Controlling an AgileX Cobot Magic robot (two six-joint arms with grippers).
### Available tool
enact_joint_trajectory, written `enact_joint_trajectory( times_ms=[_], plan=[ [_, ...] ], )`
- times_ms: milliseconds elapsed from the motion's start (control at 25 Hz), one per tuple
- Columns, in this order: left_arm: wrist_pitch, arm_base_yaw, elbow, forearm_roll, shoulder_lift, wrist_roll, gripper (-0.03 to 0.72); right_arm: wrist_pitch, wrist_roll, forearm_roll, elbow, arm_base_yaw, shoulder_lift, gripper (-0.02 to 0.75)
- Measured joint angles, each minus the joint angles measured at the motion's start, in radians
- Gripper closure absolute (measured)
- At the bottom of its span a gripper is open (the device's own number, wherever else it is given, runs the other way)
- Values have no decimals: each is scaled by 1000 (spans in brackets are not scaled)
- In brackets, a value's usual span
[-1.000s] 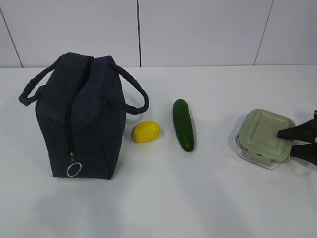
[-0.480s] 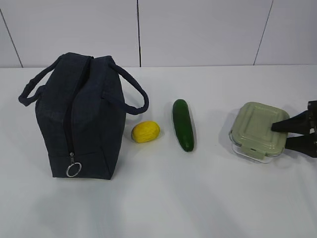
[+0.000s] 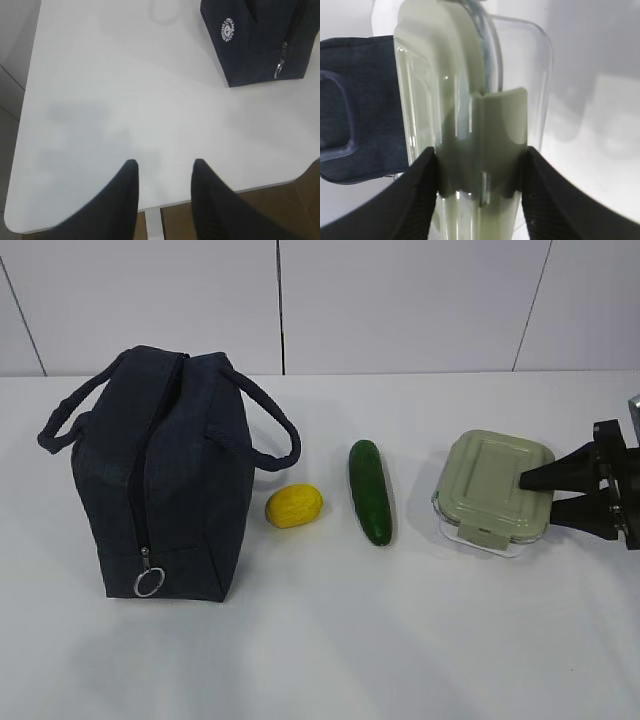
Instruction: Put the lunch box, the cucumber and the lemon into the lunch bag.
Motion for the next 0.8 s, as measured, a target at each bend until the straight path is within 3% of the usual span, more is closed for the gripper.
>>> enact_joint_trajectory(
  times_ms=[520, 800],
  plan=[
    [6, 0, 0, -22, 18, 0, 449, 6, 124, -7, 5, 64, -187, 365],
    [13, 0, -33, -61, 55, 0, 449, 11, 180, 55, 8, 125, -253, 365]
  ],
)
